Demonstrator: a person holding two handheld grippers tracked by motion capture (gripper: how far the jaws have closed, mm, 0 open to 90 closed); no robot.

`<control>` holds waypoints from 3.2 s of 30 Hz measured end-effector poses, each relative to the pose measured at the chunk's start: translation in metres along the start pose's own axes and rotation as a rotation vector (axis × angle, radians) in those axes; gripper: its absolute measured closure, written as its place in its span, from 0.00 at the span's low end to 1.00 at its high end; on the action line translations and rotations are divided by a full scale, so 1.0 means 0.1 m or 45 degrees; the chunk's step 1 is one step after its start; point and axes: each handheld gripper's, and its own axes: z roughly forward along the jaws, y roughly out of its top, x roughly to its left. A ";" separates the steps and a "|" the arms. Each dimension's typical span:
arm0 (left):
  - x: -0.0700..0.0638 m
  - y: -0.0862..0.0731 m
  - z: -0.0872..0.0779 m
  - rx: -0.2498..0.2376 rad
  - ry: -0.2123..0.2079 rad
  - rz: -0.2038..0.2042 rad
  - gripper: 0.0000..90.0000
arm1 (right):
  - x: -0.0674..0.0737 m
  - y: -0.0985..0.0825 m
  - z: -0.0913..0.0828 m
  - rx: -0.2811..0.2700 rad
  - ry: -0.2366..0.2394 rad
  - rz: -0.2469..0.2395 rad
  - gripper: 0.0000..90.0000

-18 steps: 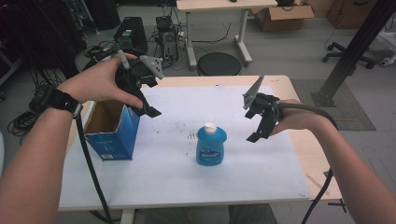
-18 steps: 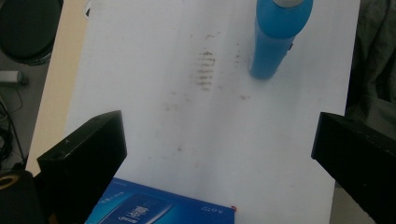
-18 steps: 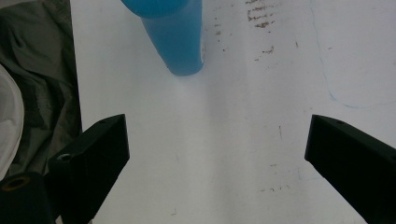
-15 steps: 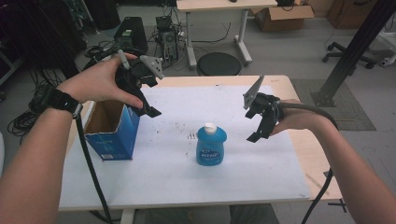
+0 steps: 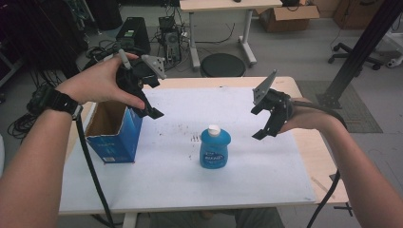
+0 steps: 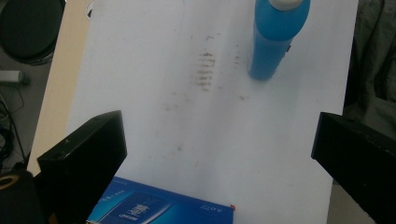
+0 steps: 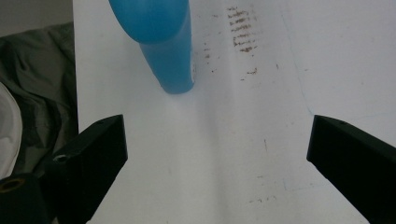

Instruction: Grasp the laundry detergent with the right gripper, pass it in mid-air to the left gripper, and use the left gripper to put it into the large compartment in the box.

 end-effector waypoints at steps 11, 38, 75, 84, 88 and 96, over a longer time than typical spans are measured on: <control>-0.01 -0.02 -0.01 -0.001 0.004 -0.008 0.04 | 0.00 -0.08 -0.05 -0.127 -0.027 0.016 0.05; -0.10 -0.07 -0.01 0.012 0.011 -0.018 0.04 | 0.16 -0.21 0.46 -0.544 0.019 0.039 0.04; -0.13 -0.11 0.02 -0.001 -0.006 -0.016 0.04 | 0.27 -0.14 1.24 -0.726 0.154 0.095 0.03; -0.14 -0.11 0.03 -0.002 -0.008 -0.014 0.04 | 0.28 -0.10 1.33 -0.754 0.164 0.088 0.07; -0.14 -0.11 0.03 -0.003 -0.007 -0.014 0.04 | 0.28 -0.09 1.36 -0.757 0.162 0.090 0.09; -0.14 -0.09 0.03 -0.009 -0.009 -0.011 0.04 | 0.27 -0.10 1.38 -0.766 0.161 0.091 0.14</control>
